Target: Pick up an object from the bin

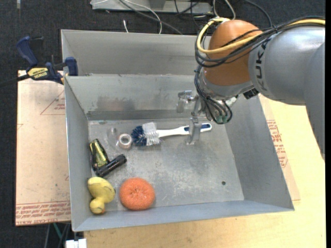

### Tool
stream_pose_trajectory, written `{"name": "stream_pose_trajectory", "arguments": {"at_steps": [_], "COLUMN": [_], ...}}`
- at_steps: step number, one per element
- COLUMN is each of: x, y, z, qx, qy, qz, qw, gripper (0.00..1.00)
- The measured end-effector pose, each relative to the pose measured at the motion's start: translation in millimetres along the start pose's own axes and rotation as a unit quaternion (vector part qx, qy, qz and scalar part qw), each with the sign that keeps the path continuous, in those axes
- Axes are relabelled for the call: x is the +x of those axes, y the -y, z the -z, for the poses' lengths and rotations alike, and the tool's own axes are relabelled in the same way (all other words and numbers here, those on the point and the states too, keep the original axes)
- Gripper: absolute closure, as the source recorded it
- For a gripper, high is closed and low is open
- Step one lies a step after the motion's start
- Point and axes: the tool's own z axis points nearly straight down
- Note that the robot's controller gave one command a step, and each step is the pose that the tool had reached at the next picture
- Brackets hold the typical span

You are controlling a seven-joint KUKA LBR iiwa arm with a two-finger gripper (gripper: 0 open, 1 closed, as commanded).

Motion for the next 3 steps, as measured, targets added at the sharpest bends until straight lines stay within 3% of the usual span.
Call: {"name": "stream_pose_trajectory", "arguments": {"at_steps": [1,2,3], "x": [3.4,4.7,6.0], "y": [-35,-29,-39], "z": [-44,-78,-85], "qx": [-0.003,-0.001,-0.003], "qy": [-0.0042,0.0012,-0.0010], "qz": [0.265,0.065,0.205], "qw": [0.9643,0.9979,0.9789], "gripper": [0.00,0.00,1.00]}}
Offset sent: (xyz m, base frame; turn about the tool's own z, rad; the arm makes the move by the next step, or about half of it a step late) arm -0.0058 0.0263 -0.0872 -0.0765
